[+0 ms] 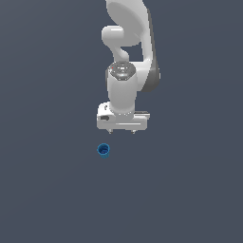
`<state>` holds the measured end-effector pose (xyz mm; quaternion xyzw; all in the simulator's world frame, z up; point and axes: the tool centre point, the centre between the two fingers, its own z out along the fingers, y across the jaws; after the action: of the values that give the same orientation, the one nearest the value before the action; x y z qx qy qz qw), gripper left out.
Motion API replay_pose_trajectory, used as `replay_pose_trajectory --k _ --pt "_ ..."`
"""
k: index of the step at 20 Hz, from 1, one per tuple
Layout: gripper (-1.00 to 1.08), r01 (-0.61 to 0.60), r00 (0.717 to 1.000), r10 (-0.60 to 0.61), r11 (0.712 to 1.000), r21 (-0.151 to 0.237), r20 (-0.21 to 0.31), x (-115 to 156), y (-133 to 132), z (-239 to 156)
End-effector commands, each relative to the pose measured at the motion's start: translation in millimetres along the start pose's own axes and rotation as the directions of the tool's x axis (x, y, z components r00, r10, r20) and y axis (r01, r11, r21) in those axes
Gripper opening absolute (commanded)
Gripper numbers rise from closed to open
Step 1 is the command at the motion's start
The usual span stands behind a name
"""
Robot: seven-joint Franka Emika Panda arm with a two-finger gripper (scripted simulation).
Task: Pick up the object and move it to a goal position.
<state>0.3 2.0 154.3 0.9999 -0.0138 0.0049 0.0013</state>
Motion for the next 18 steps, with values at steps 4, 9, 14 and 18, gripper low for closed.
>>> replay_pose_trajectory --k 4,9,14,18 --pt "1.0 0.002 1.0 -0.003 1.0 -0.005 -0.003 0 1 -2" --pt "1.0 0.014 1.0 -0.015 1.0 -0.028 -0.016 1 7 -11" --pt "1.0 0.014 1.0 -0.014 0.999 -0.029 -0.017 1 8 -11" --pt "1.0 -0.009 1.0 0.008 1.0 -0.026 -0.015 6 14 -5"
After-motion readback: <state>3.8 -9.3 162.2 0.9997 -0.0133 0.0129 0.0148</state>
